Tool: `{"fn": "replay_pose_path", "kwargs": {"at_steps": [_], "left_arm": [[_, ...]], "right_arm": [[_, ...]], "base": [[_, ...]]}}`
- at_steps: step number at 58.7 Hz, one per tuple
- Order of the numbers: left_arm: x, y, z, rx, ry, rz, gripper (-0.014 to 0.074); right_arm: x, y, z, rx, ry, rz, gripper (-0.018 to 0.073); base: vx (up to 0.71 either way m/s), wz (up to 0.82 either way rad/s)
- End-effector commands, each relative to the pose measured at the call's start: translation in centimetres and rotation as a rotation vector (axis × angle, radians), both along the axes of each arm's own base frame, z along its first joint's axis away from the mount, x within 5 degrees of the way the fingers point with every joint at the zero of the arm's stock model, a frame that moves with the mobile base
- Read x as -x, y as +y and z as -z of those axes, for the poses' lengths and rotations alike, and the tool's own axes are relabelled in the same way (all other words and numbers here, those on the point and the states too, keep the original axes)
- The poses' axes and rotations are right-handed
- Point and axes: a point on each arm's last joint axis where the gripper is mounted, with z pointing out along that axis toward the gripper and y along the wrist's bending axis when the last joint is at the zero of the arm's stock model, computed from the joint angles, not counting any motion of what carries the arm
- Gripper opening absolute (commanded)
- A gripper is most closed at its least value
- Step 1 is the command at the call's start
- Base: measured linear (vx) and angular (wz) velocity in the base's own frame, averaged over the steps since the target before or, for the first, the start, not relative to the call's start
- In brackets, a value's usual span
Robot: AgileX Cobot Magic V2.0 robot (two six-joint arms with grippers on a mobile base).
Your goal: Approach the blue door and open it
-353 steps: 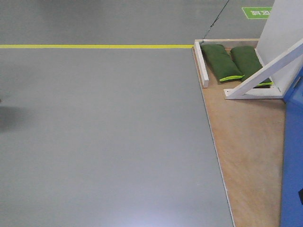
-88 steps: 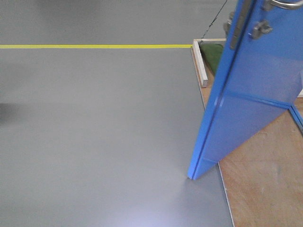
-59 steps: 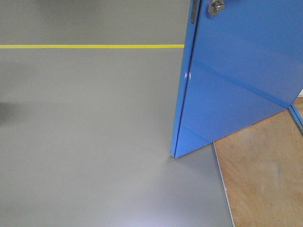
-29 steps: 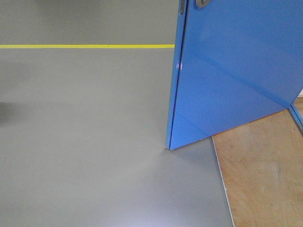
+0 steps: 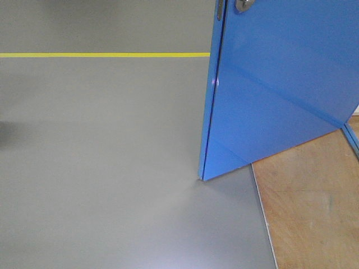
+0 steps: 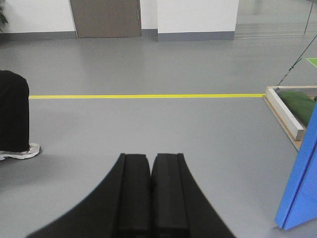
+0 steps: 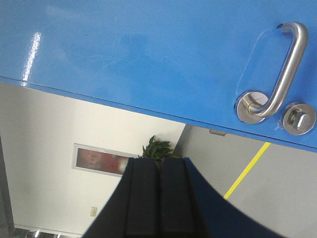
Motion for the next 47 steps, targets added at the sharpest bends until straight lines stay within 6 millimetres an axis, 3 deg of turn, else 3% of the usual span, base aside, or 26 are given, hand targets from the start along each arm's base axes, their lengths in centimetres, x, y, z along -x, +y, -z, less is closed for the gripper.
{"fn": "replay_pose_path", "kwargs": {"at_steps": [1,47], "left_arm": [[0.06,-0.07,-1.76,-0.003,-0.126,0.007,0.0073],[0.06,-0.07,-1.76,-0.003,-0.126,0.007,0.0073]], "right_arm": [[1.55,-0.07,-2.78,-0.009,-0.093,0.030,0.0008],[1.55,-0.08,-2.78,-0.010,-0.093,0.031,0.0008]], "base": [[0.00,0.00],[0.00,0.01]]}}
